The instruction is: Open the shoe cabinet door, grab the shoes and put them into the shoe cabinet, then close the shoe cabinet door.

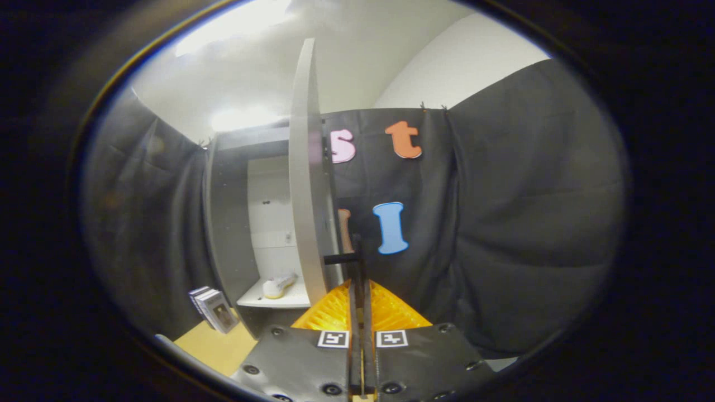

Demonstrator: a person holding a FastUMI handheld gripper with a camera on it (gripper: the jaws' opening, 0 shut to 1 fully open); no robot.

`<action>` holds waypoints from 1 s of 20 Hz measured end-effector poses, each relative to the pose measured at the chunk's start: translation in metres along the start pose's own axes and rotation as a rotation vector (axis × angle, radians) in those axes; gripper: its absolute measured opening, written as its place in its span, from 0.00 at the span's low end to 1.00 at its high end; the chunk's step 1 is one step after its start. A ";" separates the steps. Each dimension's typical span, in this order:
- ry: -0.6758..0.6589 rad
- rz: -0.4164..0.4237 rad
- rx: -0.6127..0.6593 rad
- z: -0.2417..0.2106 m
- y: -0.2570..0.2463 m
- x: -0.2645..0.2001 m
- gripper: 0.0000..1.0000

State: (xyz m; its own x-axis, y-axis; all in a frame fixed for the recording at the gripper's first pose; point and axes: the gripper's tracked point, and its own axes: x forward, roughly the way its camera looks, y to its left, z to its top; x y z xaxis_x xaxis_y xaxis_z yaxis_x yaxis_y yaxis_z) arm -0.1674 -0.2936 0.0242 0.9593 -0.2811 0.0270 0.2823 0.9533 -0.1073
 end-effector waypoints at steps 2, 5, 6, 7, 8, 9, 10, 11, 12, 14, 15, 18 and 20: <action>-0.001 -0.029 0.023 0.002 -0.016 -0.003 0.02; -0.001 -0.044 0.020 -0.002 -0.023 -0.009 0.02; -0.006 -0.039 0.022 -0.002 -0.022 -0.012 0.02; -0.014 -0.027 0.026 0.000 -0.017 -0.014 0.02; -0.024 -0.013 0.030 0.003 -0.013 -0.019 0.02; -0.034 0.004 0.031 0.004 -0.007 -0.022 0.02; -0.046 0.023 0.029 0.005 0.000 -0.026 0.02; -0.058 0.044 0.024 0.006 0.009 -0.029 0.02; -0.068 0.066 0.018 0.008 0.018 -0.031 0.02; -0.077 0.114 0.007 0.005 0.038 -0.036 0.02; -0.076 0.139 0.002 0.003 0.049 -0.037 0.02; -0.044 0.198 -0.006 -0.015 0.079 -0.033 0.02; -0.007 0.226 -0.007 -0.034 0.096 -0.027 0.02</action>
State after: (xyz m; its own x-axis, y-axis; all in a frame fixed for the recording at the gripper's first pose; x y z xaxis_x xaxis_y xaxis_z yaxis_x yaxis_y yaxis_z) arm -0.1662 -0.1988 -0.0206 0.9982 -0.0597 0.0083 0.0603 0.9911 -0.1186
